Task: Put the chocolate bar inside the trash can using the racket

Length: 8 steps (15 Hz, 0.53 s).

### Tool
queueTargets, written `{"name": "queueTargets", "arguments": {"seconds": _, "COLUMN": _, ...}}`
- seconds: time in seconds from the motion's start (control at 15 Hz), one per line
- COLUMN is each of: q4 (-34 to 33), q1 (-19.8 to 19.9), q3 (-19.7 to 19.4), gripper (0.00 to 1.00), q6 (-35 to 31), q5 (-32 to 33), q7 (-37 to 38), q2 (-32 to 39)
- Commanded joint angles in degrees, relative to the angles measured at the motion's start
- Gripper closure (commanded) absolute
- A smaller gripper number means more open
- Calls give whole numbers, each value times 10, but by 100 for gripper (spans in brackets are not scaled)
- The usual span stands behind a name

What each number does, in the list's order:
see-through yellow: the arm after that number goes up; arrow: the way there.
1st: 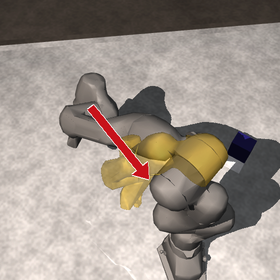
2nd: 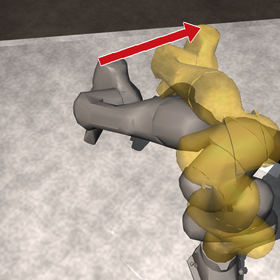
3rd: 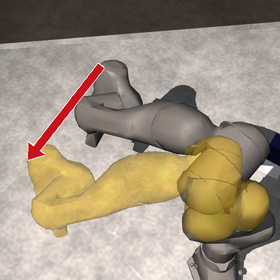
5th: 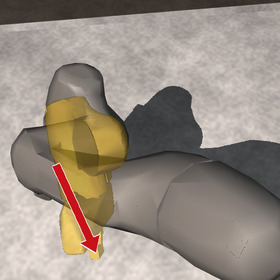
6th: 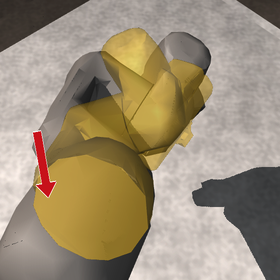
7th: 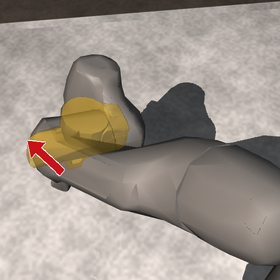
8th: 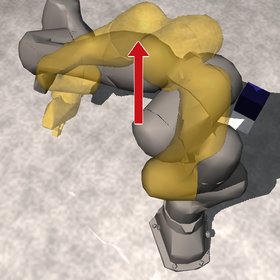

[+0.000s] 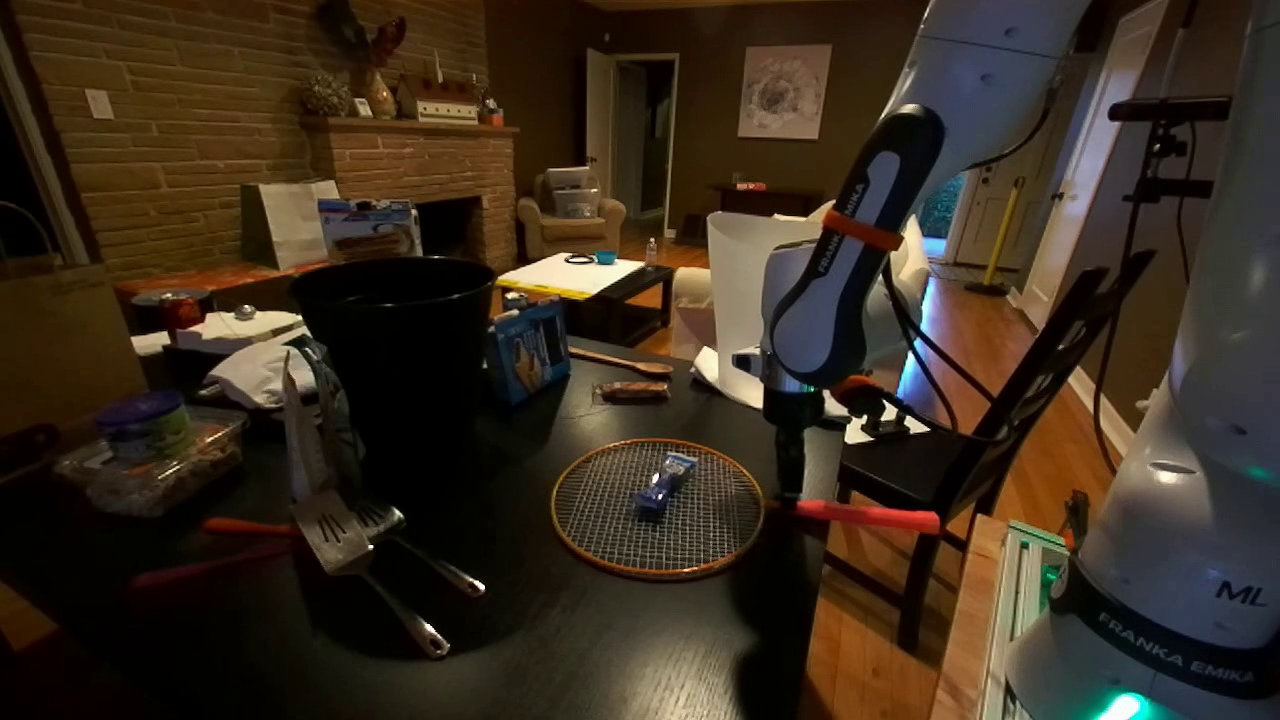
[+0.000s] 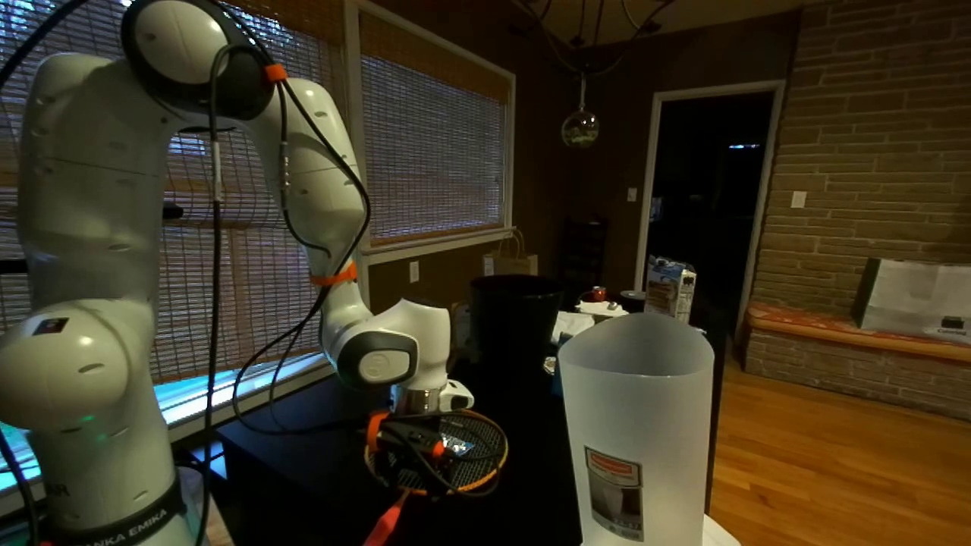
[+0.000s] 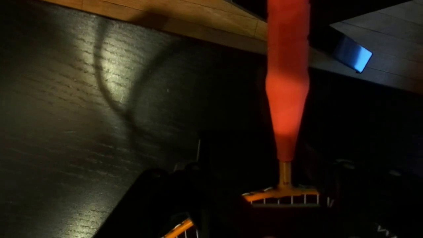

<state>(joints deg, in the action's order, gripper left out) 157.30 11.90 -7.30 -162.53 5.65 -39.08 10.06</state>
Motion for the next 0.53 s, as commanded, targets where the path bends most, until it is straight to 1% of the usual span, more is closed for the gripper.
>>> {"name": "queueTargets", "arguments": {"seconds": 0.0, "q4": 0, "q1": 10, "q3": 15, "gripper": 5, "q6": -7, "q5": -13, "q7": 3, "q2": 5}}
{"name": "queueTargets", "arguments": {"seconds": 0.07, "q4": 0, "q1": 10, "q3": 15, "gripper": 1, "q6": -6, "q5": -12, "q7": 5, "q2": 5}}
{"name": "queueTargets", "arguments": {"seconds": 0.27, "q4": 0, "q1": 9, "q3": 21, "gripper": 0, "q6": -2, "q5": -14, "q7": 3, "q2": 6}}
{"name": "queueTargets", "arguments": {"seconds": 0.33, "q4": 0, "q1": 8, "q3": 21, "gripper": 15, "q6": -2, "q5": -11, "q7": 4, "q2": 7}}
{"name": "queueTargets", "arguments": {"seconds": 0.4, "q4": 0, "q1": 7, "q3": 22, "gripper": 25, "q6": -3, "q5": -8, "q7": 5, "q2": 8}}
{"name": "queueTargets", "arguments": {"seconds": 0.47, "q4": 0, "q1": 7, "q3": 22, "gripper": 30, "q6": -4, "q5": -6, "q7": 6, "q2": 9}}
